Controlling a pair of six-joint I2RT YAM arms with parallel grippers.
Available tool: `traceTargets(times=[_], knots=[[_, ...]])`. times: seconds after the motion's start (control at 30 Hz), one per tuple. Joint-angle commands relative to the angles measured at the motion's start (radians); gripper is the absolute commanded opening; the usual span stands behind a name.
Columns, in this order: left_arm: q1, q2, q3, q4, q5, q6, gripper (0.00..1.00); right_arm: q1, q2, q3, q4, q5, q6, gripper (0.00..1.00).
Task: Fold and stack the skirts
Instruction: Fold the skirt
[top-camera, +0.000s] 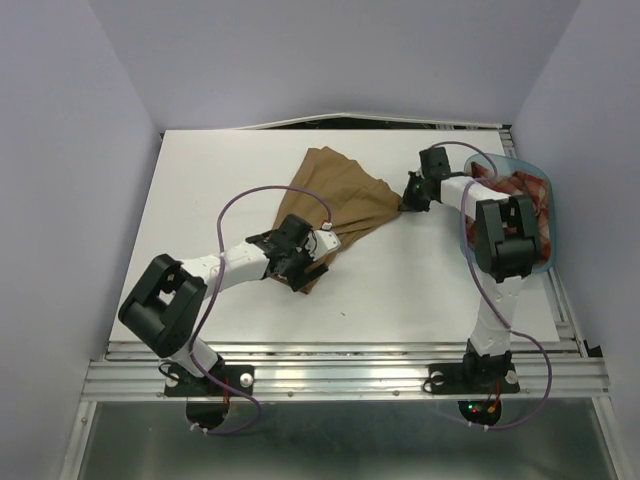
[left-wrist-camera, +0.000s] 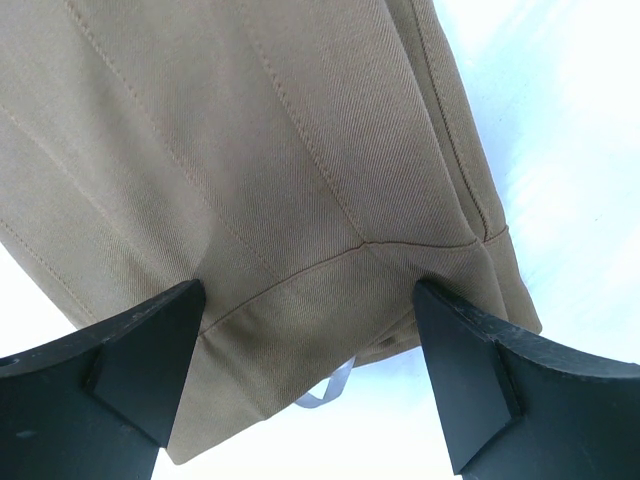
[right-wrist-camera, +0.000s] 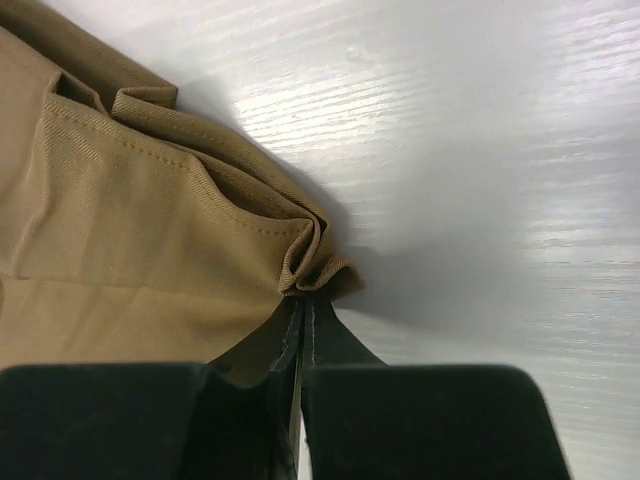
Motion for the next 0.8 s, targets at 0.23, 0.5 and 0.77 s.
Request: traceTargets(times=[0.23,0.5,0.77], knots=[[-0.005,-0.294,0.054,-0.223,0.149,0.112,0.98,0.001,0.236,0.326,-0.018,0.118,-0.135,0.01],[-0.005,-0.485,-0.091,-0.132,0.068,0.329,0.98,0.034,0.288,0.499,-0.008,-0.051,-0.227,0.47],[-0.062,-0.296,-0.116,0.063,0.033,0.344,0.99,0.034,0.028,0.403,-0.027,-0.098,-0.27,0.89]])
